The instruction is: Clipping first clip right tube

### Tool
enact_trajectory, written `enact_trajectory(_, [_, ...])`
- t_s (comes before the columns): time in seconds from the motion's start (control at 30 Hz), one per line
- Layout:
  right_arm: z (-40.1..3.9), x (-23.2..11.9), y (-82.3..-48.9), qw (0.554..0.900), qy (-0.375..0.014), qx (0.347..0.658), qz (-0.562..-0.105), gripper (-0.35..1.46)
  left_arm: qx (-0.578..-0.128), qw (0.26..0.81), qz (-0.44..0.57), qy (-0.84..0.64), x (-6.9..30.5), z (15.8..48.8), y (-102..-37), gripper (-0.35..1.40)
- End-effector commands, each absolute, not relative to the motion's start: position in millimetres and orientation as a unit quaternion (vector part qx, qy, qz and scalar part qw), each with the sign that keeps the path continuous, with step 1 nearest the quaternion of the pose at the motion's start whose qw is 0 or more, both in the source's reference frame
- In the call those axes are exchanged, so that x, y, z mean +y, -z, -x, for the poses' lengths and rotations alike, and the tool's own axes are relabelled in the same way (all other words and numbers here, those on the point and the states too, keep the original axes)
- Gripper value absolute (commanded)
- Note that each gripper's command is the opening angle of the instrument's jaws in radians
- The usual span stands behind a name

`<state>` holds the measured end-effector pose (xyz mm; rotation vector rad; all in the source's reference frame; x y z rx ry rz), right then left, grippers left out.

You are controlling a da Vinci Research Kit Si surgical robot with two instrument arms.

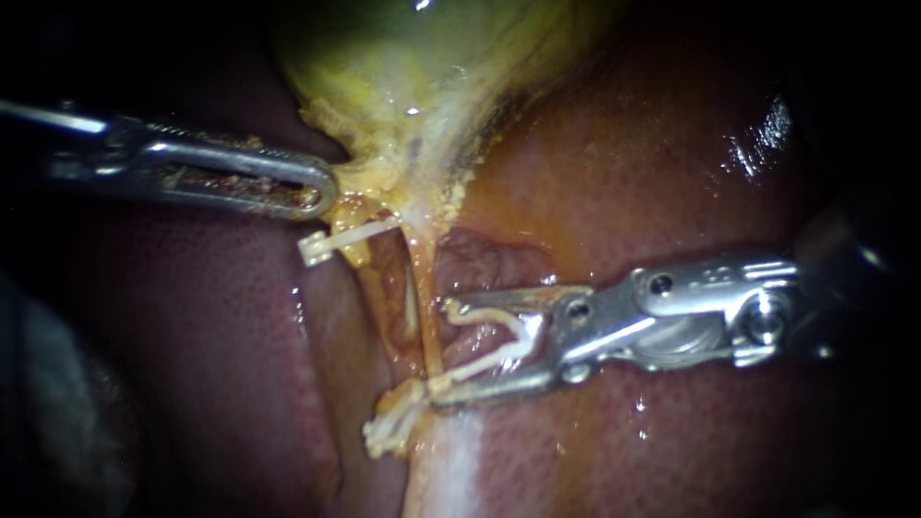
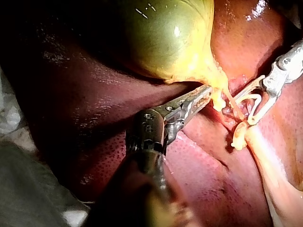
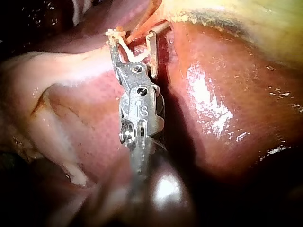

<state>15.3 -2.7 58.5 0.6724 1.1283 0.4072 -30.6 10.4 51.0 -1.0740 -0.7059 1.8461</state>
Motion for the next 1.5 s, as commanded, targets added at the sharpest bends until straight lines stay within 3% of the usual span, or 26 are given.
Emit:
enact_trajectory(0.03, [-15.6,-2.7,-58.5,0.768,-0.194,0.523,-0.314,0.49,-0.283,0.431,0.431,-0.741,10.4,30.6,-51.0,-0.35])
enact_trajectory(0.37, [-16.4,-2.6,-58.5,0.739,-0.22,0.536,-0.344,0.49,-0.284,0.431,0.431,-0.741,10.3,30.8,-51.1,-0.35])
enact_trajectory(0.83, [-16.3,-5.6,-55.0,0.71,-0.187,0.543,-0.407,0.42,-0.284,0.43,0.431,-0.741,10.3,30.7,-51.2,-0.35])
enact_trajectory(1.07, [-16.5,-5.8,-55.0,0.708,-0.185,0.539,-0.417,0.34,-0.284,0.43,0.431,-0.741,10.3,30.7,-51.3,-0.35])
enact_trajectory(1.17, [-16.4,-5.6,-55.1,0.708,-0.195,0.534,-0.418,0.24,-0.284,0.43,0.431,-0.741,10.3,30.7,-51.3,-0.35])
enact_trajectory(1.4, [-15.5,-5.6,-55.1,0.697,-0.248,0.506,-0.444,-0.35,-0.284,0.43,0.431,-0.741,10.3,30.7,-51.3,-0.35])
enact_trajectory(1.5, [-15.1,-5.6,-55.2,0.697,-0.258,0.496,-0.449,-0.35,-0.284,0.43,0.431,-0.741,10.3,30.7,-51.3,-0.35])
